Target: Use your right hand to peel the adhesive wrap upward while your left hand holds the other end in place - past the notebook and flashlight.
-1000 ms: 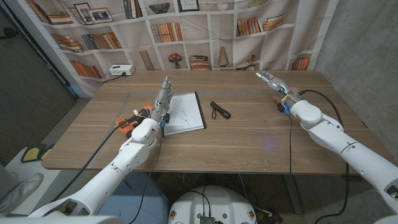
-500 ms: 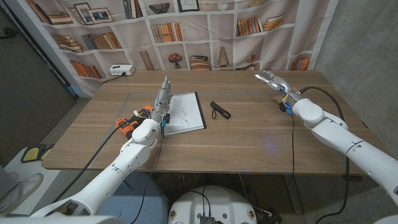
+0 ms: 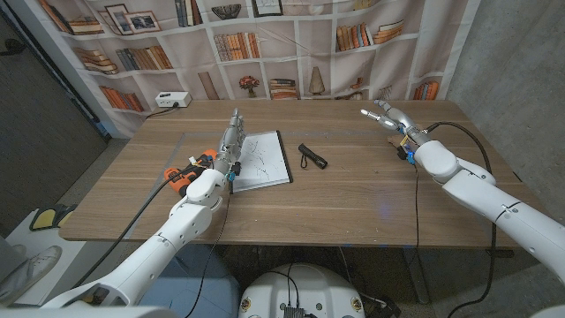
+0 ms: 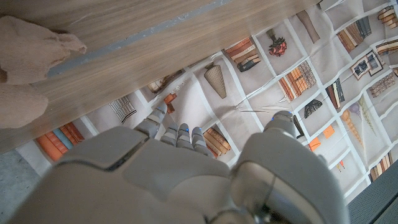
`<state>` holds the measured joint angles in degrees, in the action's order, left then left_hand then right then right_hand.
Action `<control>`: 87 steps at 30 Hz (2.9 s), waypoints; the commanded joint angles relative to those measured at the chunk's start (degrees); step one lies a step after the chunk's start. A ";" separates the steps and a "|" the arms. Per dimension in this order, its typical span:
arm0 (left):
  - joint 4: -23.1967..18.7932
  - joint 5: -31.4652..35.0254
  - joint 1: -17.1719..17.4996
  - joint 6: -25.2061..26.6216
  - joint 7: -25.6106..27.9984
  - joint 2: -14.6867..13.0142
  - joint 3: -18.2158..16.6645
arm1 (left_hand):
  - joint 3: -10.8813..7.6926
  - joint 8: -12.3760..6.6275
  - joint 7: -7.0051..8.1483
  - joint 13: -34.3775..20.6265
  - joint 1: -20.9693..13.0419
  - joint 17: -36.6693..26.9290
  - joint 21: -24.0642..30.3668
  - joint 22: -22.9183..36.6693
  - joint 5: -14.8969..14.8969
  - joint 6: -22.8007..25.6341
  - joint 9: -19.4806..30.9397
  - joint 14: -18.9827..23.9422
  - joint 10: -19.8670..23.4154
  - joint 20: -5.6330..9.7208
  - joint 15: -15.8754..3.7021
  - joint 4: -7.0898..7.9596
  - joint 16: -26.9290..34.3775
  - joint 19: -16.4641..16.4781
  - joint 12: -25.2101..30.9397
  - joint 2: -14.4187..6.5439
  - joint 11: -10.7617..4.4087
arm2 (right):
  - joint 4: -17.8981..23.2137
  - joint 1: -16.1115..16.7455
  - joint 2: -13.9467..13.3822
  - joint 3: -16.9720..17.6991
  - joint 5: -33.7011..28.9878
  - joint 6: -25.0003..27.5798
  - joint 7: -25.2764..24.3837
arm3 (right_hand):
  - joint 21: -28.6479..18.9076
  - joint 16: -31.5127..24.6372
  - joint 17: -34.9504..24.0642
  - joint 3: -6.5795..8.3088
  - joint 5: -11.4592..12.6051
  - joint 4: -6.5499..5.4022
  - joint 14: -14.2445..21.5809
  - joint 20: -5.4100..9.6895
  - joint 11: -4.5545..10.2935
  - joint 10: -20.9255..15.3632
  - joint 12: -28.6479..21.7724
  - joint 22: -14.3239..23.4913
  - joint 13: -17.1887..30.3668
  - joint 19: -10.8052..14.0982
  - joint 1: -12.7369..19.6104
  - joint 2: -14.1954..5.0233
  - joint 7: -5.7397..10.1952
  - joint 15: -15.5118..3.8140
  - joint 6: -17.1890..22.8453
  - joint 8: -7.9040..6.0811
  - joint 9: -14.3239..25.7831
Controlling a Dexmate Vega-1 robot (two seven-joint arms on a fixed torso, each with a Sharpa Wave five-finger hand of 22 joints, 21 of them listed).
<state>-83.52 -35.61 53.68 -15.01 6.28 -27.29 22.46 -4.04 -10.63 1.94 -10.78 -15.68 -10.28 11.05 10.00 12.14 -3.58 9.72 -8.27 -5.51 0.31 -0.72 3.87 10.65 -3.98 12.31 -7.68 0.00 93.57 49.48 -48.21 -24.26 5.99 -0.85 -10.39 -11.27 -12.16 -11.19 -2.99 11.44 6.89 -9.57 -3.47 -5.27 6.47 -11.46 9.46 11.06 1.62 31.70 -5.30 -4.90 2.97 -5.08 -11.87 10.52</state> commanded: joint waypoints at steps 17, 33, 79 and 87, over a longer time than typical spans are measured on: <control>-0.07 -0.48 0.36 0.31 -0.45 -0.28 -0.01 | -0.51 -0.09 0.12 -0.17 -0.41 -0.07 0.44 0.13 -0.19 0.44 0.27 0.31 0.21 0.01 0.11 -0.05 0.26 0.06 0.14 0.03 -0.10 | 3.64 -0.29 -1.16 -1.09 -6.28 6.92 -2.47 | -0.03 -0.24 0.02 0.98 -0.02 1.36 0.66 -0.12 0.38 -1.45 -0.71 0.10 0.10 1.24 2.55 -0.14 -0.13 -0.59 1.68 -0.34 0.14; 0.03 -0.49 -0.20 0.83 -0.85 -0.49 0.13 | -0.59 -0.16 -0.06 -0.17 -0.36 -0.07 0.44 0.13 -0.21 0.88 0.27 0.75 0.68 -0.05 0.16 -0.07 0.32 0.22 0.24 0.06 -0.24 | 4.17 -0.22 -1.52 -1.32 -9.05 9.42 -4.56 | 0.12 0.03 0.05 1.55 0.05 1.83 0.45 -0.06 0.31 -1.34 -0.52 0.08 0.04 1.41 3.79 -0.28 -0.28 -0.69 1.75 -0.19 0.13; 1.03 0.43 -1.50 -0.03 -1.01 -0.40 0.11 | -0.97 -0.01 -0.13 -0.18 -0.36 -0.07 0.36 0.12 -0.24 1.25 0.24 0.87 0.79 -0.13 0.30 -0.19 0.10 0.37 0.04 -0.07 -0.04 | 6.56 -2.18 -2.91 -4.34 -17.62 18.74 -4.98 | 0.33 0.29 0.15 3.41 0.67 2.74 1.25 0.37 1.57 -2.44 -0.47 0.05 -0.07 2.80 9.26 0.46 0.99 -1.52 1.75 0.02 0.22; 0.23 0.42 -0.94 0.19 -0.71 -0.73 -0.04 | -1.07 -0.01 -0.17 -0.19 -0.40 -0.07 0.35 0.12 -0.25 1.32 0.24 0.88 0.83 -0.12 0.32 -0.23 0.08 0.41 0.02 -0.12 -0.07 | 7.18 -1.92 -3.26 -4.89 -19.16 20.67 -5.24 | 0.39 0.32 0.15 3.46 0.71 2.61 1.31 0.38 1.66 -2.64 -0.49 0.06 -0.07 2.81 9.47 0.56 1.01 -1.59 1.96 0.01 0.23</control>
<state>-82.42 -35.27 52.08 -14.85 5.01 -27.73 22.71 -4.67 -10.63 1.75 -10.78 -15.68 -10.26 11.05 10.00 12.14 -2.56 9.72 -7.47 -4.92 0.00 -0.51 3.71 10.64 -3.68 12.31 -7.68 0.00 99.98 47.25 -51.12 -28.49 -11.29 17.44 -15.09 -11.02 -11.87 -10.93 0.25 11.68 9.80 -8.26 -3.07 -3.54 4.10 -11.87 9.34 10.93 4.07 40.66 -4.77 -3.72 1.66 -3.54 -11.65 10.52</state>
